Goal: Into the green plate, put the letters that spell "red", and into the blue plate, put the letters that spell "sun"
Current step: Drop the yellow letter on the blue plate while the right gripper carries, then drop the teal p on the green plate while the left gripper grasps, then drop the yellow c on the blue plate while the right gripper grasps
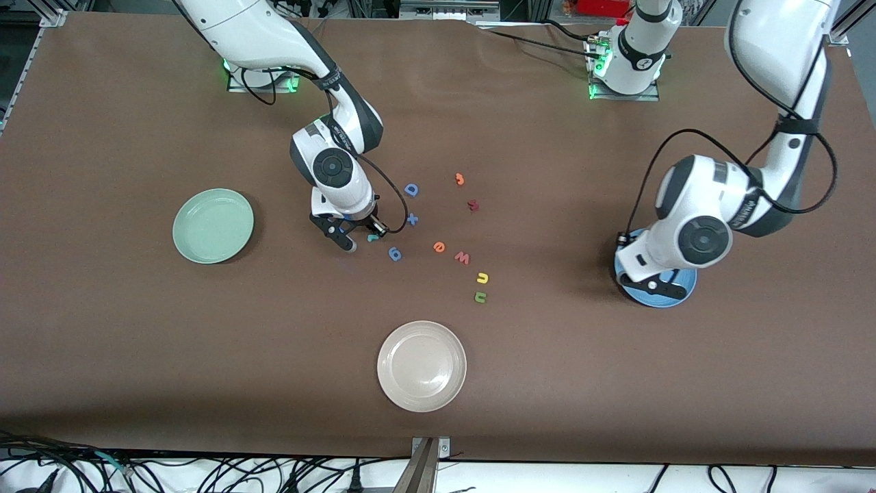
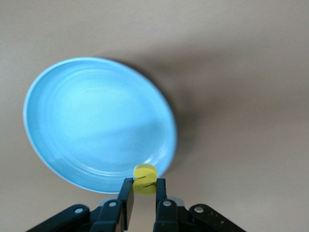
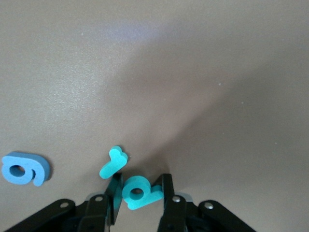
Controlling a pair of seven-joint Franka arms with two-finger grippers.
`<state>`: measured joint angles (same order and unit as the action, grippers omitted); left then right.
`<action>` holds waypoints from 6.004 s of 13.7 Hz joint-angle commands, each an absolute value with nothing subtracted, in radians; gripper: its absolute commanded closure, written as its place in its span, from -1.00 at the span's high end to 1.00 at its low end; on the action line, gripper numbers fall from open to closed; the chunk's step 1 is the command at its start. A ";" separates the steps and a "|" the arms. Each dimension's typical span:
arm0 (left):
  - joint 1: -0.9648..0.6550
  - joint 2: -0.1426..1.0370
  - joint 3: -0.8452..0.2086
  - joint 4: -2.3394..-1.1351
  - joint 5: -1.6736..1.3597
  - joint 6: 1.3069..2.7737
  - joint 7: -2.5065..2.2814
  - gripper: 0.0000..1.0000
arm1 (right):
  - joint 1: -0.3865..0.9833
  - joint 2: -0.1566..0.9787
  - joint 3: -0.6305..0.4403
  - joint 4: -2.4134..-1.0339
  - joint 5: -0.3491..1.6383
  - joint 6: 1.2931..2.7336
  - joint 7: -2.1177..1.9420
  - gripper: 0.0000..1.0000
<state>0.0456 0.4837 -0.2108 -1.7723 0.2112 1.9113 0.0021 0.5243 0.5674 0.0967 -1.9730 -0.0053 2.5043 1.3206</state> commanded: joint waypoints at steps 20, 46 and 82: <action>-0.097 0.583 -0.400 -1.713 0.304 2.247 -0.397 1.00 | 0.472 0.138 -0.331 -1.931 0.144 1.793 0.501 -0.75; -0.407 0.871 -0.230 -1.503 0.391 2.447 -0.445 0.89 | 0.411 0.353 -0.483 -2.298 0.147 2.292 0.120 0.06; 0.265 0.554 -0.480 -1.801 0.364 2.151 0.334 -1.00 | 0.672 0.609 -0.138 -1.825 0.293 2.494 1.209 0.96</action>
<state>0.2203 0.6369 -0.4540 -1.6977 0.3853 2.1452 0.2953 0.6531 0.5729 -0.1297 -1.8536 0.2755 2.4864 1.1959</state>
